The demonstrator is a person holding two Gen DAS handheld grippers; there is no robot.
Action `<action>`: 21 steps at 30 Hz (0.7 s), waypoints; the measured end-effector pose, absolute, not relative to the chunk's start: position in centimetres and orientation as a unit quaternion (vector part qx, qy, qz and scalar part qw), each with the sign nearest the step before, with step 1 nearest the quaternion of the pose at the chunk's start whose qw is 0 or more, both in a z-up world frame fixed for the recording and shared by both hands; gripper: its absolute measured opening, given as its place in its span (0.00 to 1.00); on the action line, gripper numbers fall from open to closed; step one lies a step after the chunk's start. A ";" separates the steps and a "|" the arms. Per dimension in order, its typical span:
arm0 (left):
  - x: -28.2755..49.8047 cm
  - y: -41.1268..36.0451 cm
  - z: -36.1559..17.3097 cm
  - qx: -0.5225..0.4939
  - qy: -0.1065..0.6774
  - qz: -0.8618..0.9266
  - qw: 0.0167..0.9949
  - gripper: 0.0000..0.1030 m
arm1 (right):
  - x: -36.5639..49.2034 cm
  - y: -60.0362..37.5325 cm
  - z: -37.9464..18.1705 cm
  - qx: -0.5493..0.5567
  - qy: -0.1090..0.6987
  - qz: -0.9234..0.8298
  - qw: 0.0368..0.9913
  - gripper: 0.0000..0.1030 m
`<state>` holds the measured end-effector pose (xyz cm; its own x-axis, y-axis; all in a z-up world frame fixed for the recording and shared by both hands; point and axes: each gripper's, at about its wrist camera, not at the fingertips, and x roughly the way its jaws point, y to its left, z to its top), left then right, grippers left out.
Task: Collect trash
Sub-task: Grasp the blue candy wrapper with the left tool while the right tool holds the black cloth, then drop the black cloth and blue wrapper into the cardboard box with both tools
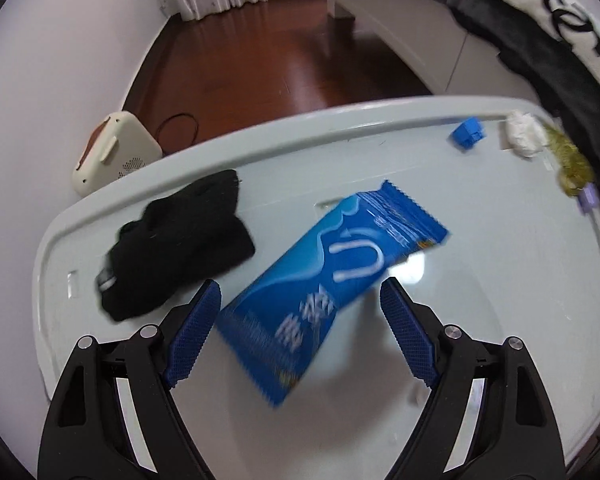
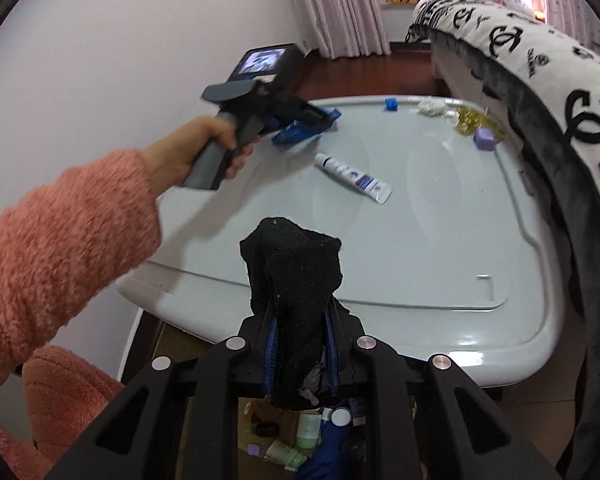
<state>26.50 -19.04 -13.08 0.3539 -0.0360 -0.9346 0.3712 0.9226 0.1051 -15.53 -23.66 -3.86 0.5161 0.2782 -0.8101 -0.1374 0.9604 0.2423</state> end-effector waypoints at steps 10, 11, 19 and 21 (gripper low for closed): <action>22.1 -18.3 -9.6 0.116 0.534 -0.159 0.822 0.26 | -15.5 -23.5 -3.8 0.068 0.470 0.114 0.873 0.19; 20.6 -17.6 -8.5 0.105 0.531 -0.164 0.824 0.26 | -15.6 -23.6 -3.7 0.067 0.468 0.111 0.874 0.19; 5.0 -11.9 -4.6 0.118 0.530 -0.137 0.829 0.26 | -16.8 -23.5 -3.3 0.071 0.467 0.092 0.876 0.19; 0.7 -10.2 -4.8 0.117 0.541 -0.141 0.821 0.26 | -17.3 -23.1 -3.3 0.068 0.470 0.091 0.875 0.19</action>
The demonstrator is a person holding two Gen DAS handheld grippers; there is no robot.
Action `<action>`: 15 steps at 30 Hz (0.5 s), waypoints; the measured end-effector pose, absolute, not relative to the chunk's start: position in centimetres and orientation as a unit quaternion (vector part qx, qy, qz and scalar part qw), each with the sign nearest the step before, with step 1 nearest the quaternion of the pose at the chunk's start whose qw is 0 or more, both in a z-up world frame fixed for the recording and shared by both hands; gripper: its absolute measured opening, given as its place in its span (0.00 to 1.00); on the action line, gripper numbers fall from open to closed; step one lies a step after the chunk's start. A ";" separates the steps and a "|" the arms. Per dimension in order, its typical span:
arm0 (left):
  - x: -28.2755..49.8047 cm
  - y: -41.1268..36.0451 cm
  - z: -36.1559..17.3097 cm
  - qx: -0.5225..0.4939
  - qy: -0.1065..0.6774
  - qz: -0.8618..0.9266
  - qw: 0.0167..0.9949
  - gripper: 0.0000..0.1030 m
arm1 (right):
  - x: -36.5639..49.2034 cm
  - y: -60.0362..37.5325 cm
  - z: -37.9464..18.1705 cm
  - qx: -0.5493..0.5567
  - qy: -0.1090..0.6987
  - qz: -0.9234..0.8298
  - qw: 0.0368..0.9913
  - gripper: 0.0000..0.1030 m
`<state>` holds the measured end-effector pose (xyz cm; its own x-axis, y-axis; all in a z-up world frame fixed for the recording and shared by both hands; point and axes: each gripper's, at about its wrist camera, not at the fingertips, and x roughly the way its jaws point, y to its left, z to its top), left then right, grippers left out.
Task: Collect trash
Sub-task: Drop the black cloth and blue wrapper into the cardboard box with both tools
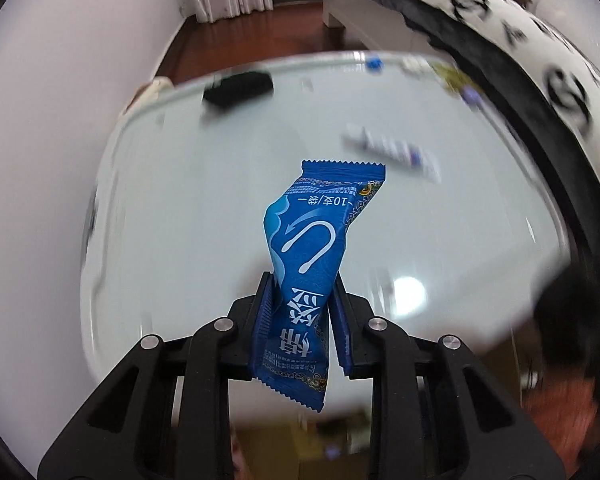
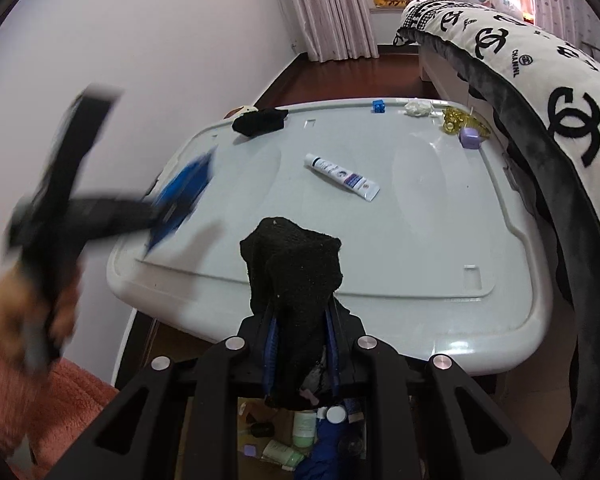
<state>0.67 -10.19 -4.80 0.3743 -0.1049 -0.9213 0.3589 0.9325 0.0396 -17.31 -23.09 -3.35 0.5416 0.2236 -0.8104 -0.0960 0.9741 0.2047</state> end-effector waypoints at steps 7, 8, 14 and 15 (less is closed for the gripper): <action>-9.9 -6.7 -11.1 0.101 0.624 -0.141 0.762 0.27 | -21.2 -20.1 -6.7 0.064 0.519 0.093 0.847 0.20; -10.9 -6.3 -13.0 0.092 0.647 -0.140 0.744 0.27 | -21.8 -19.7 -7.5 0.066 0.532 0.090 0.839 0.20; -12.3 -4.5 -19.5 0.079 0.720 -0.111 0.680 0.28 | -23.7 -17.9 -14.1 0.050 0.623 0.060 0.778 0.20; -12.0 -4.3 -19.7 0.066 0.726 -0.113 0.675 0.28 | -23.9 -17.8 -14.9 0.045 0.633 0.056 0.771 0.21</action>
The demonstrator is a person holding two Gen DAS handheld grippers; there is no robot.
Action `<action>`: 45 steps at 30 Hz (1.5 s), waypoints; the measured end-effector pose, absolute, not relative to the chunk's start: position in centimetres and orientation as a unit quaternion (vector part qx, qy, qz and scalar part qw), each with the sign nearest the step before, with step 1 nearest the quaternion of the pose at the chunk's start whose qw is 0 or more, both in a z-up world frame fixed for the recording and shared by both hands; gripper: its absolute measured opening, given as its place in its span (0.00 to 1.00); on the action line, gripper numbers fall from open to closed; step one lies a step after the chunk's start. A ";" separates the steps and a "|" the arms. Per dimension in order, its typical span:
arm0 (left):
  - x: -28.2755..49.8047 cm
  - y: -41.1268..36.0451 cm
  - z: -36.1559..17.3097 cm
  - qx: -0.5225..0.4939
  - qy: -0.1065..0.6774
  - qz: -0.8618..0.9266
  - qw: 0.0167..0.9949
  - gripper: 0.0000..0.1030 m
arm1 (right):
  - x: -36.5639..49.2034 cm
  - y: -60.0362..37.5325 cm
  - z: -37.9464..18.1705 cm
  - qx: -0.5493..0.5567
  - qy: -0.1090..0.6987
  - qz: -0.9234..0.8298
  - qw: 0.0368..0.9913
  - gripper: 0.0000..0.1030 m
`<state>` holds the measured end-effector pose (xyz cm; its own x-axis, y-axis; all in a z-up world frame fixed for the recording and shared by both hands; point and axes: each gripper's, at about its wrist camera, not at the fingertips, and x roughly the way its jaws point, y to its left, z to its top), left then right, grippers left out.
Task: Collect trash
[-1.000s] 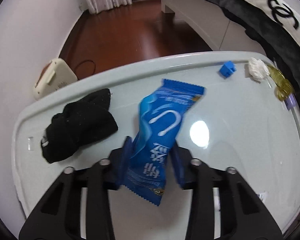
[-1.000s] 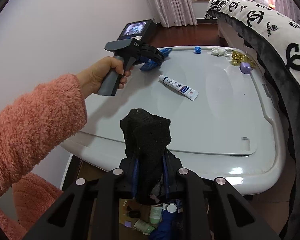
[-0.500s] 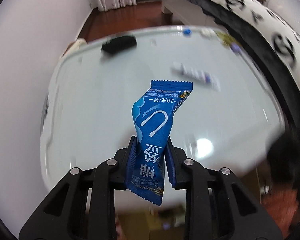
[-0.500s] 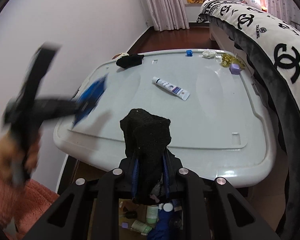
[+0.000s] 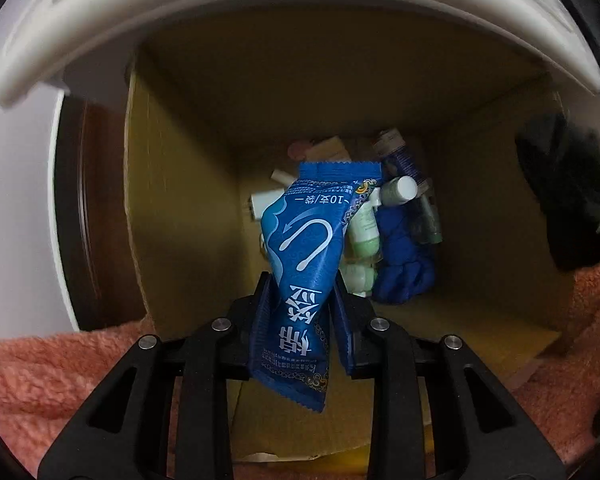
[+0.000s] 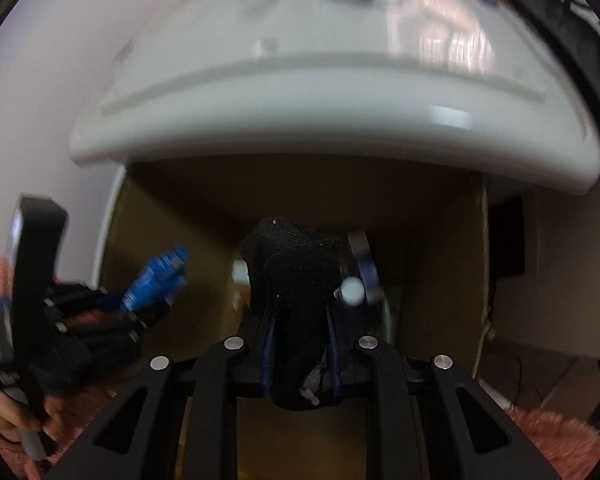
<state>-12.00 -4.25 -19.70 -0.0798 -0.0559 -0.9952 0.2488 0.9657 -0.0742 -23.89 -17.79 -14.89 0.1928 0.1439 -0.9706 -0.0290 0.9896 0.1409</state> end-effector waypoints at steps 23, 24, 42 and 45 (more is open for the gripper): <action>-9.8 -5.2 -10.0 0.017 0.580 -0.121 0.805 0.84 | -22.9 -20.6 -8.6 0.043 0.554 0.011 0.831 0.93; -9.7 -5.1 -10.2 0.009 0.583 -0.120 0.803 0.84 | -22.9 -20.6 -8.3 0.042 0.546 0.008 0.837 0.93; -9.5 -5.2 -11.1 0.041 0.574 -0.069 0.815 0.84 | -22.4 -21.3 -9.4 0.030 0.520 -0.075 0.850 0.93; -9.4 -5.2 -11.2 0.045 0.576 -0.066 0.814 0.84 | -22.4 -21.4 -9.5 0.032 0.521 -0.077 0.849 0.93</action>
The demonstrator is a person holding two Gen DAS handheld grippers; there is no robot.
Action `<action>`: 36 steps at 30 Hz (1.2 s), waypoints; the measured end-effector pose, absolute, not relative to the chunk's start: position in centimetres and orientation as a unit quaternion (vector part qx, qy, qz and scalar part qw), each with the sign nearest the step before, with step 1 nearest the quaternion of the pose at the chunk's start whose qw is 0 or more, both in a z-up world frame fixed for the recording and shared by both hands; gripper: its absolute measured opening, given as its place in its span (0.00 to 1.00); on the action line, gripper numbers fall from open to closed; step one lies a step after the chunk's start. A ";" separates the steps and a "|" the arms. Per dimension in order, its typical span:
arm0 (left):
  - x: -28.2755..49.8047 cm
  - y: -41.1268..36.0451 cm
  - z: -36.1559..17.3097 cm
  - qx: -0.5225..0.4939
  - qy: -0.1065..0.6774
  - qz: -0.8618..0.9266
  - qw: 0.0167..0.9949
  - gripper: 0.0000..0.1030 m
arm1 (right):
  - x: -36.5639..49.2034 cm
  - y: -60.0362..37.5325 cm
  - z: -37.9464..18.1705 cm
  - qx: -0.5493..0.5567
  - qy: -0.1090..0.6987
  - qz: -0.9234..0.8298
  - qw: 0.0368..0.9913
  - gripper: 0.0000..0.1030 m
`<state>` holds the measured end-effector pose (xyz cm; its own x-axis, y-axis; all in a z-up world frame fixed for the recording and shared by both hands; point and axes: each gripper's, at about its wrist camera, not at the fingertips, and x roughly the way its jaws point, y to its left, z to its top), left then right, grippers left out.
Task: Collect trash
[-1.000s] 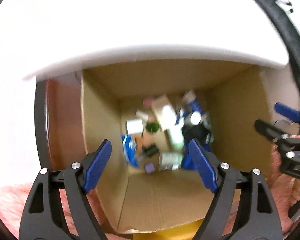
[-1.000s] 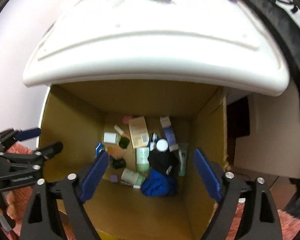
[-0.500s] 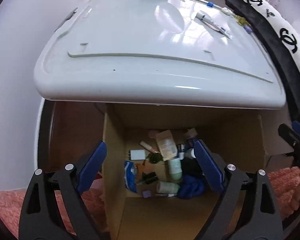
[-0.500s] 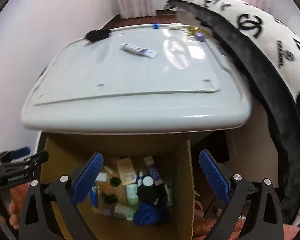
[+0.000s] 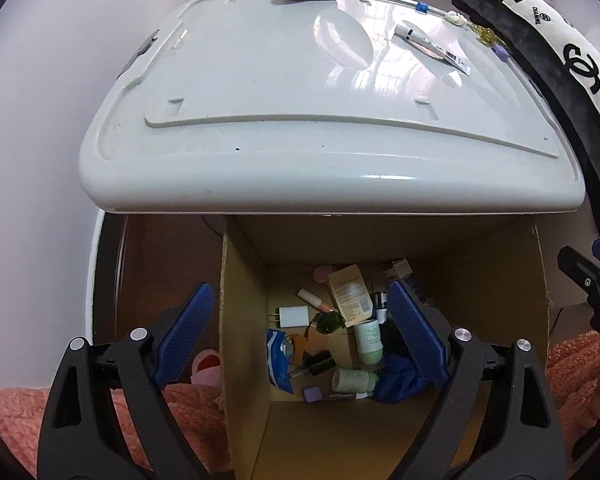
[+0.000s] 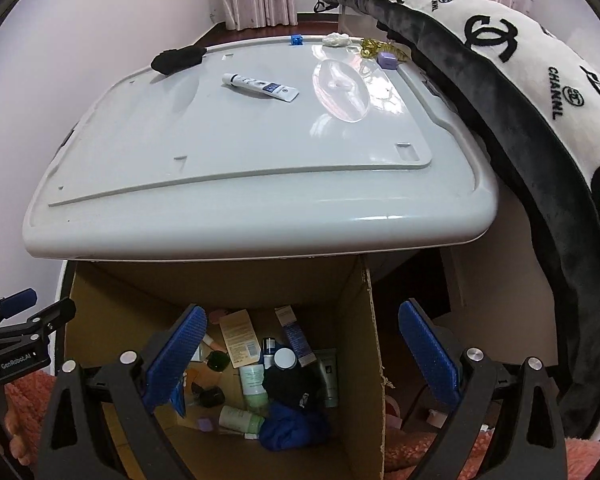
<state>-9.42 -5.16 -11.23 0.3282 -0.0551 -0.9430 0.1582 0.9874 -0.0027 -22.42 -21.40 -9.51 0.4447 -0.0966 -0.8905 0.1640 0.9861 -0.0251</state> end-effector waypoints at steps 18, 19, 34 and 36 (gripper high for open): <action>-9.4 -5.0 -11.8 0.044 0.585 -0.064 0.807 0.84 | -22.4 -21.5 -9.8 0.031 0.528 -0.072 0.846 0.93; -9.3 -5.0 -11.9 0.045 0.585 -0.063 0.807 0.84 | -22.4 -21.5 -9.8 0.031 0.528 -0.072 0.846 0.93; -9.1 -5.1 -12.5 0.051 0.595 -0.060 0.799 0.84 | -22.3 -21.5 -10.0 0.031 0.531 -0.071 0.844 0.93; -9.1 -5.1 -12.5 0.052 0.595 -0.059 0.800 0.84 | -22.3 -21.5 -10.0 0.030 0.531 -0.072 0.844 0.93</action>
